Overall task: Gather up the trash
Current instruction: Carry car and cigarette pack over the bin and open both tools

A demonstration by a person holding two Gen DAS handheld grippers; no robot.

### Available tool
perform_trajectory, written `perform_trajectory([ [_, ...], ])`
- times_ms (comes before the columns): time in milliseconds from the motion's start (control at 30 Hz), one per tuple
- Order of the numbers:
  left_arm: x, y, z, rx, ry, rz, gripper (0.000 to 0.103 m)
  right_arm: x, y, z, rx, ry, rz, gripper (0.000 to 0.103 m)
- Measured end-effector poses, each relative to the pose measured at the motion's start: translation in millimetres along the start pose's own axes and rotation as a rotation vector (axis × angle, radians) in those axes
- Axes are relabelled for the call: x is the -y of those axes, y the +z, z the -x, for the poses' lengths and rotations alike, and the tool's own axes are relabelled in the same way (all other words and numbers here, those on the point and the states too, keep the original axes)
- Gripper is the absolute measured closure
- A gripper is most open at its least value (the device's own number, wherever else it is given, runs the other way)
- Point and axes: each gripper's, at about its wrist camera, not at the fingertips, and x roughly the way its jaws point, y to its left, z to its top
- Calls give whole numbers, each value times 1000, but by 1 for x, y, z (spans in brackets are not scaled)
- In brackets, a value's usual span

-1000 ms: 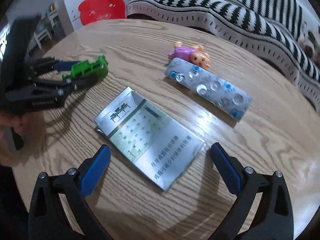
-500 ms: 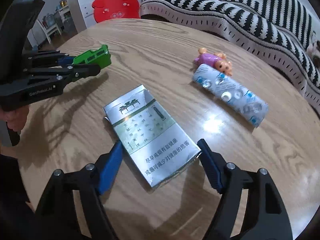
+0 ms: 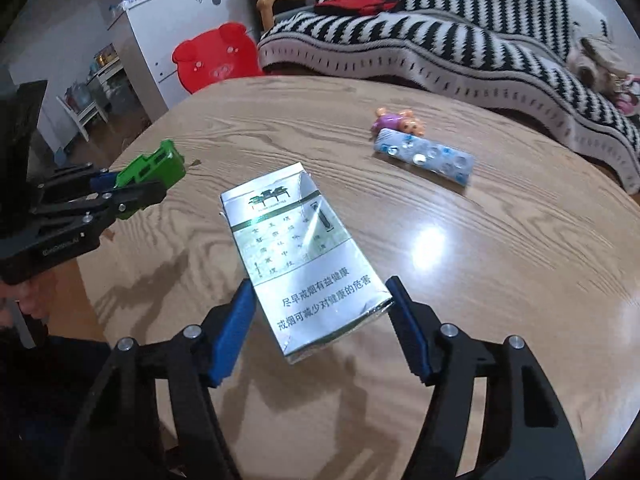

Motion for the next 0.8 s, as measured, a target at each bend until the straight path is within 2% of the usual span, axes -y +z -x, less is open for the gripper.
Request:
perform_trajectory([
  [167, 29, -36, 39, 32, -40, -29, 78, -10, -34, 49, 53, -15, -14, 38],
  [367, 53, -82, 53, -10, -69, -59, 78, -21, -91, 97, 71, -14, -78, 38],
  [467, 62, -111, 59, -45, -107, -61, 78, -29, -117, 106, 69, 11, -96, 38],
  [567, 73, -133, 59, -78, -137, -80, 78, -42, -142, 102, 33, 57, -107, 38],
  [667, 80, -152, 58, -115, -165, -90, 78, -54, -166, 86, -51, 124, -114, 38],
  [800, 90, -184, 46, -209, -200, -130, 78, -66, -198, 70, -151, 158, -123, 38],
])
